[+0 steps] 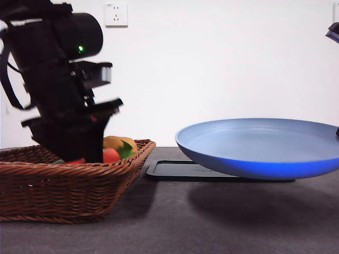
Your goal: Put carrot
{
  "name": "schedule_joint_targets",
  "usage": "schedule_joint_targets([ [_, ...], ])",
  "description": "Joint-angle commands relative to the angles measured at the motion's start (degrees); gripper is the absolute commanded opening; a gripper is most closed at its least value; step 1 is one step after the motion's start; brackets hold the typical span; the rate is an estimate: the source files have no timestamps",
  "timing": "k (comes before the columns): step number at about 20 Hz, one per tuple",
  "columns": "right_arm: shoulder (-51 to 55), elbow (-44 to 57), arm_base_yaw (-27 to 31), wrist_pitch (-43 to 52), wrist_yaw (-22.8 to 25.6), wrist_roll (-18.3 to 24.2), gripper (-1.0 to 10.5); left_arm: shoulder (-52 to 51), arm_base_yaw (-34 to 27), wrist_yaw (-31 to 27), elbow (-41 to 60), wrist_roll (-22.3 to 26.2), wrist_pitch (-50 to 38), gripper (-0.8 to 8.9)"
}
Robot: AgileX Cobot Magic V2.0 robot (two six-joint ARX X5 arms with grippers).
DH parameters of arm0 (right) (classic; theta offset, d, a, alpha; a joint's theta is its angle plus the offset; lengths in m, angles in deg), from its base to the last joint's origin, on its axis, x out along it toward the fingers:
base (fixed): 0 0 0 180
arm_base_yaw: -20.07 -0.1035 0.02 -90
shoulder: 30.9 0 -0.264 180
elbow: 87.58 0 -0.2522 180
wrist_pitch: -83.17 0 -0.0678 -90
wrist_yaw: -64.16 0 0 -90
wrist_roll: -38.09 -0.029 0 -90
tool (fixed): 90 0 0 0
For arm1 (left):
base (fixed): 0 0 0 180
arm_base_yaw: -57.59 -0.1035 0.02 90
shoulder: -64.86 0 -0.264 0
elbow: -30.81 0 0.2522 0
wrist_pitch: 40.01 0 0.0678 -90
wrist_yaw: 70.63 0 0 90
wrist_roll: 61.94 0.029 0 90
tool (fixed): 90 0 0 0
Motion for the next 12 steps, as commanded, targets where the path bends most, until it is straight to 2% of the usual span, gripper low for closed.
schedule_joint_targets([
  [1,-0.2,-0.8,0.0,0.7,-0.5,0.2,0.0,-3.4,-0.7,1.8,-4.3,2.1,3.4,1.05],
  [2,-0.2,-0.8,-0.1,0.7,-0.5,0.2,0.0,-5.2,-1.0,4.7,-5.9,2.1,4.3,0.98],
  [4,-0.2,-0.8,-0.1,0.7,-0.6,0.2,0.0,-8.7,-1.0,15.4,-9.3,1.6,3.6,0.99],
  [6,-0.2,-0.8,-0.1,0.7,-0.7,0.2,0.0,-10.3,0.2,25.9,-12.2,-0.1,-0.3,0.99],
  [8,-0.2,-0.8,-0.1,0.7,-0.7,0.2,0.0,-10.3,3.8,32.0,-13.3,-1.9,-6.8,0.99],
  [10,-0.2,-0.8,-0.1,0.7,-0.7,0.2,0.0,-10.1,8.5,28.6,-13.2,-2.2,-10.8,0.99],
  [12,-0.2,-0.8,-0.2,0.6,-0.7,0.2,0.0,-8.7,14.3,21.7,-13.2,-1.4,-12.1,0.99],
])
